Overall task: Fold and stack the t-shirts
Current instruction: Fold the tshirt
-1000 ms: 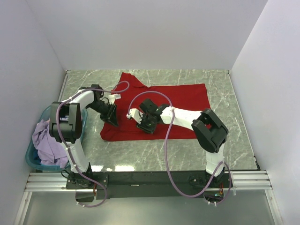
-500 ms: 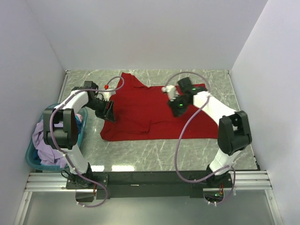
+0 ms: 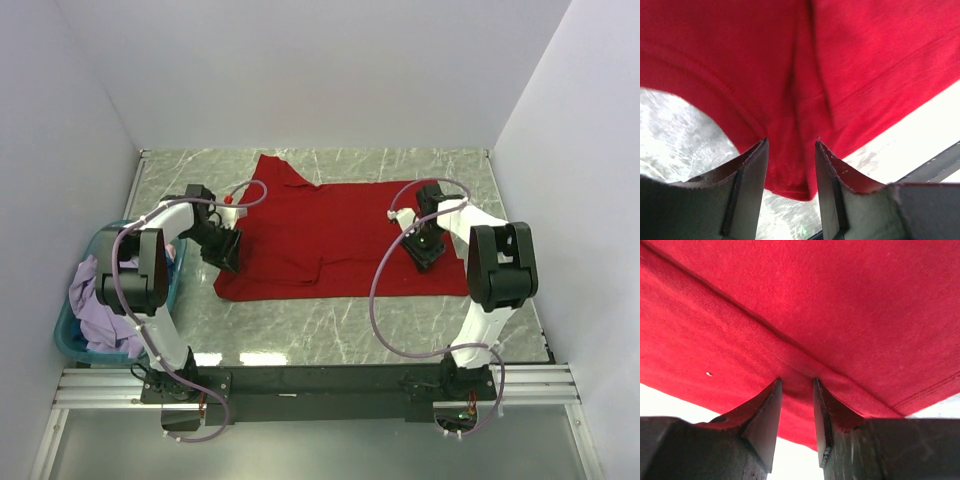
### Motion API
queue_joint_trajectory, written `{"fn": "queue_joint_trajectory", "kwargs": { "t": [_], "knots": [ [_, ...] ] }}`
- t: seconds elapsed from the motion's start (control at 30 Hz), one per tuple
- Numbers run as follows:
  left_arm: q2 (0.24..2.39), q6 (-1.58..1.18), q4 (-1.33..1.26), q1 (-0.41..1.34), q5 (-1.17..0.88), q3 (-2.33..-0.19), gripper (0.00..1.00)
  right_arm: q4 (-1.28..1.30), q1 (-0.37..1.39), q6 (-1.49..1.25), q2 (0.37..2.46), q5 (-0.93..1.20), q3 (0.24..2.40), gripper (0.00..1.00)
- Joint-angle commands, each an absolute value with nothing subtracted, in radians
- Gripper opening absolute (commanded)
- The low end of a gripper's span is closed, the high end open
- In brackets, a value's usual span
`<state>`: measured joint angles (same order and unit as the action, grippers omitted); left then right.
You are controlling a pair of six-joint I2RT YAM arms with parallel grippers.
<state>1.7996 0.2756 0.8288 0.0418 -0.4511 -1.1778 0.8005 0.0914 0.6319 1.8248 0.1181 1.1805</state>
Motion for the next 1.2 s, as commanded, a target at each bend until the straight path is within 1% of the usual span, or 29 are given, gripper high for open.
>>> {"fn": "queue_joint_trajectory", "kwargs": {
  "t": [0.0, 0.3, 0.43, 0.5, 0.57, 0.6, 0.63, 0.67, 0.73, 0.8, 0.83, 0.9, 0.93, 1.03, 1.17],
  "knots": [
    [1.816, 0.294, 0.824, 0.044, -0.387, -1.147, 0.47, 0.804, 0.095, 0.655, 1.842, 0.046, 1.154, 0.39],
    [1.816, 0.314, 0.836, 0.044, -0.342, -1.101, 0.47, 0.830, 0.097, 0.650, 1.807, 0.011, 1.046, 0.39],
    [1.787, 0.354, 0.871, 0.044, -0.342, -1.094, 0.47, 0.903, 0.097, 0.653, 1.747, 0.096, 1.034, 0.40],
    [1.769, 0.374, 0.911, 0.035, -0.392, -1.158, 0.48, 0.942, 0.089, 0.646, 1.709, 0.133, 1.067, 0.41],
    [1.772, 0.382, 0.957, 0.035, -0.439, -1.280, 0.50, 0.988, 0.072, 0.637, 1.695, 0.205, 1.159, 0.42],
    [1.778, 0.383, 0.971, 0.034, -0.496, -1.333, 0.51, 1.003, 0.045, 0.624, 1.697, 0.231, 1.202, 0.43],
    [1.787, 0.370, 0.977, 0.034, -0.520, -1.433, 0.52, 1.017, 0.031, 0.615, 1.716, 0.254, 1.295, 0.43],
    [1.807, 0.355, 0.962, 0.032, -0.535, -1.480, 0.53, 1.037, 0.014, 0.608, 1.732, 0.302, 1.343, 0.44],
    [1.833, 0.289, 0.921, 0.032, -0.571, -1.596, 0.56, 1.043, -0.040, 0.582, 1.784, 0.334, 1.475, 0.44],
    [1.882, 0.209, 0.842, 0.032, -0.584, -1.697, 0.57, 1.023, -0.076, 0.545, 1.827, 0.356, 1.561, 0.44],
    [1.929, 0.181, 0.819, 0.032, -0.583, -1.733, 0.58, 1.016, -0.087, 0.532, 1.871, 0.359, 1.638, 0.44],
    [1.986, 0.115, 0.770, 0.032, -0.581, -1.804, 0.60, 0.979, -0.104, 0.489, 1.920, 0.344, 1.712, 0.44],
    [2.044, 0.092, 0.759, 0.032, -0.575, -1.881, 0.60, 0.968, -0.119, 0.476, 1.969, 0.339, 1.779, 0.44],
    [2.117, 0.012, 0.688, 0.034, -0.569, -1.992, 0.63, 0.922, -0.138, 0.428, 2.064, 0.307, 1.899, 0.44],
    [2.184, -0.075, 0.578, 0.041, -0.560, -2.026, 0.67, 0.836, -0.141, 0.368, 2.172, 0.258, 2.009, 0.43]
  ]
}}
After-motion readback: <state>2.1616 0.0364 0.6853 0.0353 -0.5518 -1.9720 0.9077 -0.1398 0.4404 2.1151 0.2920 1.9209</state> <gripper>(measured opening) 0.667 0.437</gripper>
